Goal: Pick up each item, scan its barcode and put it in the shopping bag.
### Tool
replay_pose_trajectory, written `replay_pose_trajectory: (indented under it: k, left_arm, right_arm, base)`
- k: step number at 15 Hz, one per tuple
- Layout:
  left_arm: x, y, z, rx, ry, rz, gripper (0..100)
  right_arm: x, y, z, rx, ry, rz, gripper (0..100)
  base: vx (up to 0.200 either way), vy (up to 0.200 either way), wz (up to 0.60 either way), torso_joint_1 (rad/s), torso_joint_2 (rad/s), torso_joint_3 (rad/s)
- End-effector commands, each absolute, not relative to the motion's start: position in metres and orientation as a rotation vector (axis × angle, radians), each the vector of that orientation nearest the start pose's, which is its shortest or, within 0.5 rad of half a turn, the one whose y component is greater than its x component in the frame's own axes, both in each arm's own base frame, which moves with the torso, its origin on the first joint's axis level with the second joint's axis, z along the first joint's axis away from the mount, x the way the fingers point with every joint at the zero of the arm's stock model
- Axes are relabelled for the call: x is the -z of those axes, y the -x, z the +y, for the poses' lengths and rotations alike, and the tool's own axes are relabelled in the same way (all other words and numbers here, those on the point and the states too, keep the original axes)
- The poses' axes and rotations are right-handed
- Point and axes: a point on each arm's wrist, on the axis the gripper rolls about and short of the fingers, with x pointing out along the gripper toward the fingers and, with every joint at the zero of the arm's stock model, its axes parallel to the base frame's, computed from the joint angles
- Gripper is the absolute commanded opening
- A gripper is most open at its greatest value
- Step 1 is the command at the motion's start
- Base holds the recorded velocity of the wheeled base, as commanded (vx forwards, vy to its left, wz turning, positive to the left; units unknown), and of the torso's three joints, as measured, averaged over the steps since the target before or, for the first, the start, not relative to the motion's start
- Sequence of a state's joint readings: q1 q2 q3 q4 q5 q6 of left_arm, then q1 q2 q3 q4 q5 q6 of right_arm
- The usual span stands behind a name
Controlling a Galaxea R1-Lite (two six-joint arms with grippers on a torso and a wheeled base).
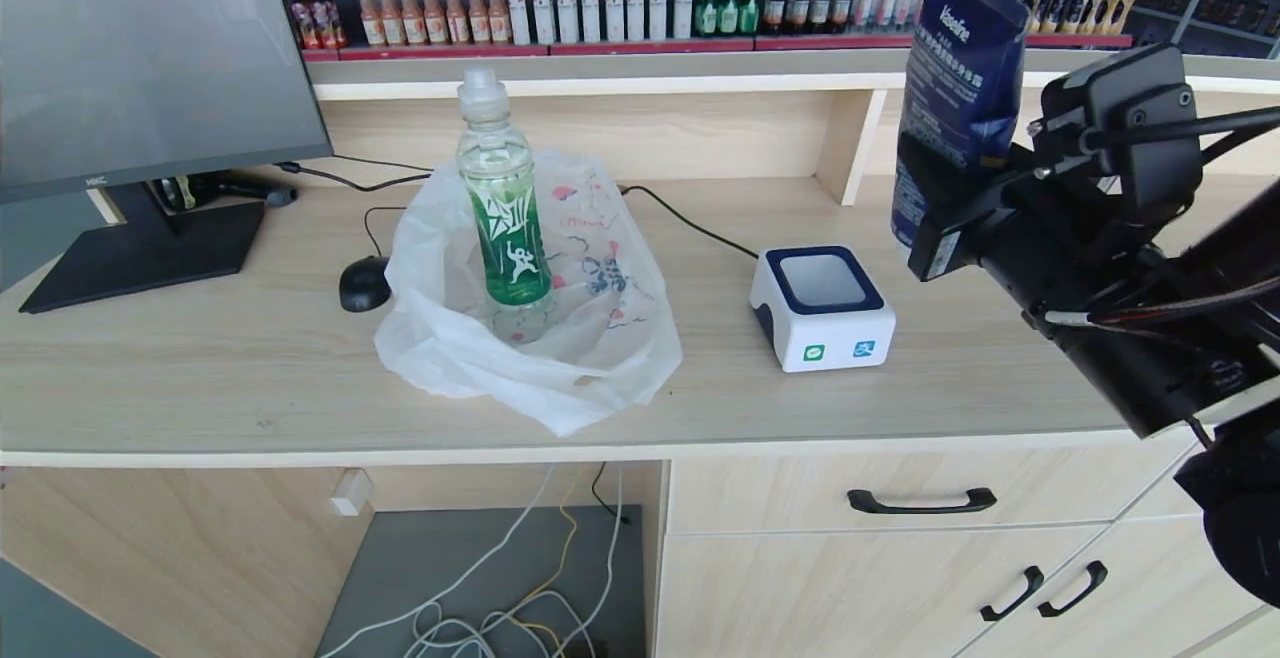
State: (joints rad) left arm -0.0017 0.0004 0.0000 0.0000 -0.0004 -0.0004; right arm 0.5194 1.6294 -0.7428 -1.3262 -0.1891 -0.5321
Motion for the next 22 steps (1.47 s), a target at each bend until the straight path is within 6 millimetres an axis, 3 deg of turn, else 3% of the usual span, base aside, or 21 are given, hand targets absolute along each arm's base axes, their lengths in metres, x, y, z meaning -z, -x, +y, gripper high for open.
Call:
replay_pose_trajectory:
  k: [1, 7, 15, 22]
  left_arm:
    - [-0.075, 0.023, 0.0, 0.002, 0.002, 0.0, 100]
    - [-0.075, 0.023, 0.0, 0.002, 0.0, 0.0, 100]
    - [-0.075, 0.023, 0.0, 0.002, 0.002, 0.0, 100]
    - [-0.075, 0.023, 0.0, 0.002, 0.002, 0.0, 100]
  right_arm:
    - [-0.252, -0.247, 0.141, -0.262, 0.458, -0.516, 0]
    - [-0.252, -0.254, 0.148, -0.382, 0.708, -0.65, 0]
    - [-0.228, -0.282, 0.152, -0.554, 0.953, -0.765, 0]
    - [-0.21, -0.294, 0.148, -0.64, 1.034, -0.793, 0]
  base:
    - [0.0, 0.0, 0.0, 0.0, 0.0, 0.0]
    - [0.0, 0.0, 0.0, 0.0, 0.0, 0.0]
    - [0.0, 0.0, 0.0, 0.0, 0.0, 0.0]
    - [0.0, 0.0, 0.0, 0.0, 0.0, 0.0]
